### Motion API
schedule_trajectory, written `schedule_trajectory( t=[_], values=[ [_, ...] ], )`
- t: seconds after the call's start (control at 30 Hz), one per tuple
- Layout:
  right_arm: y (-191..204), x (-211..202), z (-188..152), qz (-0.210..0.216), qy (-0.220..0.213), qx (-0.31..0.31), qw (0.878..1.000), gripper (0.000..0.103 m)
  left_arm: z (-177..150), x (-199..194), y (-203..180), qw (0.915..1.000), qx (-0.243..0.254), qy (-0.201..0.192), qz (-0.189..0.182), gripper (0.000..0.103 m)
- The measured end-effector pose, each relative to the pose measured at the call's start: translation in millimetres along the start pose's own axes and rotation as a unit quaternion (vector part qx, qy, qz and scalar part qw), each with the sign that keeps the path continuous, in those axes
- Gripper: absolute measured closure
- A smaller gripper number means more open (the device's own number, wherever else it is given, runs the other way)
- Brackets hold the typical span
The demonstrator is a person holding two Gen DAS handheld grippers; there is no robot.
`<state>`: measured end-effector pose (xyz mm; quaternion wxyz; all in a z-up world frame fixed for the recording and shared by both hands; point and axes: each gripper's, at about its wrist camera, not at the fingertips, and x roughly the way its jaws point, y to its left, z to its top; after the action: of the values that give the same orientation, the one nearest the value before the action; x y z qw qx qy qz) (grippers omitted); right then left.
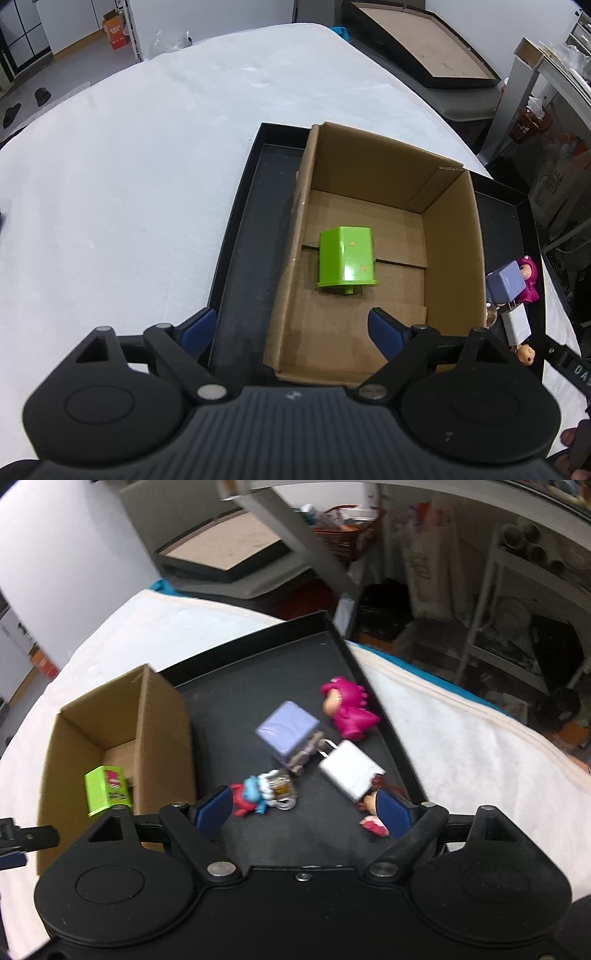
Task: Organize rigid objects
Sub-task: 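Move the right gripper to the girl doll and close on it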
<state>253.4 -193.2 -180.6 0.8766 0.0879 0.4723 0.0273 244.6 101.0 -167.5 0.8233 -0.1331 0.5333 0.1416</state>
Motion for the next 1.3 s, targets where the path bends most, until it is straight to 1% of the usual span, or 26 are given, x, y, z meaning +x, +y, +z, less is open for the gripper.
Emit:
schedule_trajectory(
  t=[0.13,0.23,0.33,0.47,0.57,0.6,0.7,0.83,0.97,1.0,1.03,1.07,1.17,1.2,1.3],
  values=[
    [-10.8,3.5,-14.3,-0.019,-0.020,0.015,1.000,0.019,0.2,-2.1,-7.5,0.9999,0.008,-0.006,0.004,0.013],
    [-14.6,8.0,-23.1,-0.033,-0.031,0.010,0.999,0.020,1.1,-2.0,-12.5,0.9999,0.002,-0.012,0.005,0.013],
    [-19.4,15.1,-29.6,-0.047,-0.031,0.011,0.998,0.022,2.4,-2.0,-19.2,0.9996,0.003,-0.025,0.012,0.013],
    [-24.8,21.2,-35.6,-0.062,-0.036,0.018,0.997,0.022,4.2,0.5,-24.8,0.9997,-0.001,-0.025,0.004,0.013],
    [-24.6,25.5,-37.4,-0.064,-0.037,0.018,0.997,0.023,6.2,1.4,-29.1,0.9996,0.000,-0.028,0.000,0.013],
    [-24.1,26.8,-37.2,-0.065,-0.038,0.016,0.997,0.026,7.0,1.6,-30.3,0.9995,-0.001,-0.031,0.000,0.013],
    [-24.6,32.4,-36.2,-0.064,-0.037,0.017,0.997,0.031,9.7,3.6,-35.2,0.9994,0.000,-0.034,0.008,0.013],
    [-28.9,46.0,-33.7,-0.066,-0.022,0.029,0.997,0.040,12.4,8.5,-42.5,0.9998,0.012,-0.016,0.008,0.013],
    [-29.7,55.9,-34.0,-0.076,-0.013,0.029,0.997,0.047,12.2,10.4,-48.9,0.9992,0.031,-0.015,0.020,0.013],
    [-29.0,56.6,-34.6,-0.082,-0.014,0.025,0.996,0.052,12.1,11.2,-49.3,0.9991,0.034,-0.014,0.021,0.013],
    [-28.6,57.1,-34.7,-0.090,-0.018,0.021,0.996,0.061,11.9,12.0,-49.4,0.9990,0.037,-0.014,0.022,0.013],
    [-28.3,56.9,-34.7,-0.092,-0.021,0.019,0.995,0.063,11.8,12.8,-49.3,0.9989,0.040,-0.012,0.023,0.013],
    [-29.4,55.7,-35.6,-0.088,-0.023,0.018,0.996,0.065,11.0,16.1,-47.0,0.9985,0.043,-0.008,0.032,0.013],
    [-29.3,54.4,-35.7,-0.087,-0.027,0.017,0.996,0.069,10.4,16.4,-45.7,0.9984,0.043,-0.008,0.035,0.013],
    [-29.8,52.1,-35.1,-0.088,-0.031,0.014,0.996,0.069,9.8,16.7,-41.9,0.9986,0.039,-0.007,0.036,0.013]
  ],
)
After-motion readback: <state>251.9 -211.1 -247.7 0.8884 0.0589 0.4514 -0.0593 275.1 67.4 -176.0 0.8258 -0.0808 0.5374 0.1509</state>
